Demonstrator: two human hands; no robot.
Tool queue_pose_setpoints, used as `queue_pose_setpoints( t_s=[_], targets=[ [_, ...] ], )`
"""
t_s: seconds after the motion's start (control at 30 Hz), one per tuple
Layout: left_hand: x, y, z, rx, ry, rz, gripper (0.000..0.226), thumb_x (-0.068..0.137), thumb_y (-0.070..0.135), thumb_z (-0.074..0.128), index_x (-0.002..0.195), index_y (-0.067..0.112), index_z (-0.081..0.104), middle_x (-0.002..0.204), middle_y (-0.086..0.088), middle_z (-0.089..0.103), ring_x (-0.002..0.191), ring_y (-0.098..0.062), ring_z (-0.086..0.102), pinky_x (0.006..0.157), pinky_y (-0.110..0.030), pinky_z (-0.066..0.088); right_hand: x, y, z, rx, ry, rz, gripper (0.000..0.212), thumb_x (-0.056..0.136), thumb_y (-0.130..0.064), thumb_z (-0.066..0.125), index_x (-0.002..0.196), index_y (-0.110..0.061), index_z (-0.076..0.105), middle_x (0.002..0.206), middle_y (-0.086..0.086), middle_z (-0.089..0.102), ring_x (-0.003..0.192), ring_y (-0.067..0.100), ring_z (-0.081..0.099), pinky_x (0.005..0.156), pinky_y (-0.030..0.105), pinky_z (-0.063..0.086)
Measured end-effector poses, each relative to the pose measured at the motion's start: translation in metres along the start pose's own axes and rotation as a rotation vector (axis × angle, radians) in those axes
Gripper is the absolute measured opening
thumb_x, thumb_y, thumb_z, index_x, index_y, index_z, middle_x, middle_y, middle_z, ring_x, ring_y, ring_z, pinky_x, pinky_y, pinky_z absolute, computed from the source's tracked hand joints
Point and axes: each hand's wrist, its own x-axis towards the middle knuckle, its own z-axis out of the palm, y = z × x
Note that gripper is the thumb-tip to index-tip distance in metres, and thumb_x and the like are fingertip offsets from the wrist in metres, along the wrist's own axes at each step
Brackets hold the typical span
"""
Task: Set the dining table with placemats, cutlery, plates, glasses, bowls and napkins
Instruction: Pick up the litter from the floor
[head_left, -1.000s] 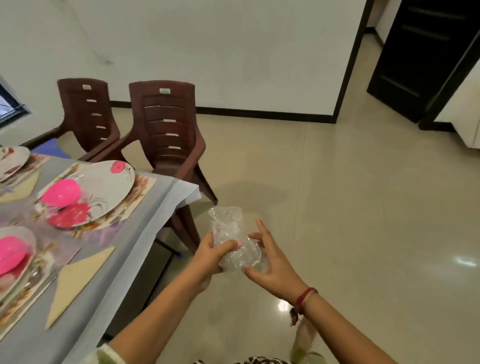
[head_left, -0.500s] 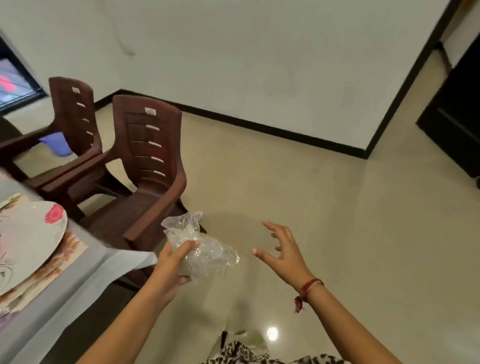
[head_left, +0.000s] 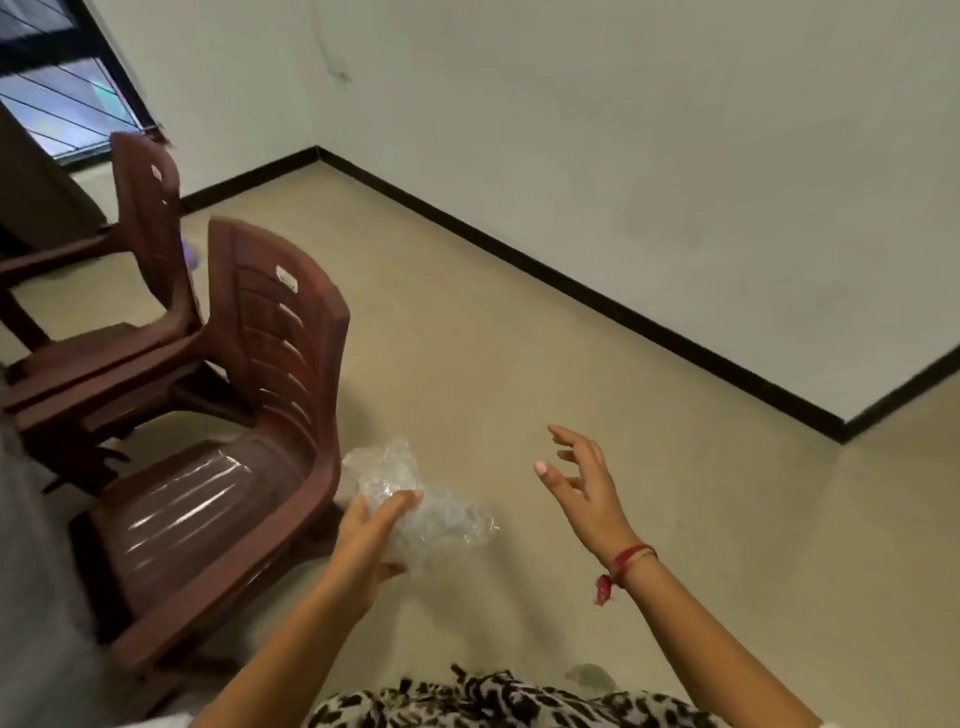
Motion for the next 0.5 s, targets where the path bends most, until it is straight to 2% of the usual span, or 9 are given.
queue_pose_setpoints(
  t_s=[0.03, 0.07, 0.13, 0.17, 0.3, 0.4, 0.5],
  targets=[
    [0.017, 0.008, 0.008, -0.002, 0.018, -0.012, 0.055, 0.078, 0.035, 0.074, 0.124, 0.022, 0.047, 0.12, 0.001, 0.054, 0.1, -0.02, 0.057, 0.071, -0.038, 0.051, 0.024, 0.002, -0.008, -0.004, 0.004, 0.003, 0.057, 0.074, -0.068, 0.051, 0.125, -0.043, 0.044, 0.125, -0.023, 0.04, 0.116, -0.004, 0.043, 0.088, 0.018, 0.042],
    [0.039, 0.014, 0.017, -0.01, 0.041, -0.022, 0.068, 0.072, 0.041, 0.078, 0.128, 0.021, 0.045, 0.124, -0.002, 0.053, 0.102, -0.022, 0.057, 0.07, -0.038, 0.053, 0.054, 0.005, -0.016, -0.007, -0.006, 0.005, 0.053, 0.078, -0.066, 0.054, 0.124, -0.042, 0.045, 0.125, -0.019, 0.041, 0.116, -0.002, 0.044, 0.086, 0.016, 0.041],
    [0.073, 0.026, 0.032, 0.0, 0.075, -0.025, 0.108, 0.048, 0.058, 0.085, 0.138, 0.022, 0.037, 0.133, -0.006, 0.05, 0.108, -0.029, 0.058, 0.073, -0.045, 0.057, 0.104, 0.014, -0.031, -0.031, -0.028, 0.013, 0.047, 0.084, -0.057, 0.056, 0.125, -0.037, 0.046, 0.127, -0.011, 0.041, 0.117, 0.007, 0.046, 0.082, 0.014, 0.039],
    [0.094, 0.034, 0.043, -0.013, 0.099, -0.032, 0.119, 0.039, 0.062, 0.086, 0.14, 0.026, 0.036, 0.136, -0.007, 0.049, 0.11, -0.031, 0.058, 0.075, -0.05, 0.057, 0.137, 0.02, -0.039, -0.045, -0.052, 0.011, 0.047, 0.083, -0.053, 0.054, 0.125, -0.035, 0.047, 0.127, -0.008, 0.041, 0.117, 0.009, 0.046, 0.082, 0.014, 0.039],
    [0.163, 0.059, 0.08, -0.076, 0.232, -0.084, 0.12, 0.037, 0.059, 0.085, 0.141, 0.026, 0.035, 0.136, -0.006, 0.05, 0.109, -0.033, 0.059, 0.081, -0.055, 0.054, 0.255, 0.036, -0.061, -0.075, -0.126, -0.012, 0.049, 0.079, -0.051, 0.052, 0.124, -0.031, 0.05, 0.126, -0.006, 0.041, 0.117, 0.013, 0.045, 0.087, 0.024, 0.04],
    [0.212, 0.078, 0.1, -0.083, 0.41, -0.122, 0.122, 0.028, 0.068, 0.085, 0.135, 0.03, 0.041, 0.137, -0.005, 0.045, 0.105, -0.033, 0.06, 0.074, -0.056, 0.056, 0.346, 0.033, -0.07, -0.094, -0.215, -0.012, 0.045, 0.083, -0.057, 0.054, 0.121, -0.034, 0.05, 0.123, -0.009, 0.042, 0.115, 0.013, 0.046, 0.085, 0.023, 0.04],
    [0.237, 0.096, 0.113, -0.084, 0.492, -0.147, 0.125, 0.028, 0.072, 0.083, 0.137, 0.028, 0.04, 0.138, -0.004, 0.042, 0.108, -0.031, 0.058, 0.071, -0.051, 0.058, 0.415, 0.029, -0.054, -0.135, -0.374, -0.042, 0.046, 0.081, -0.061, 0.055, 0.12, -0.035, 0.05, 0.119, -0.014, 0.042, 0.113, 0.012, 0.047, 0.088, 0.026, 0.043]
  ],
)
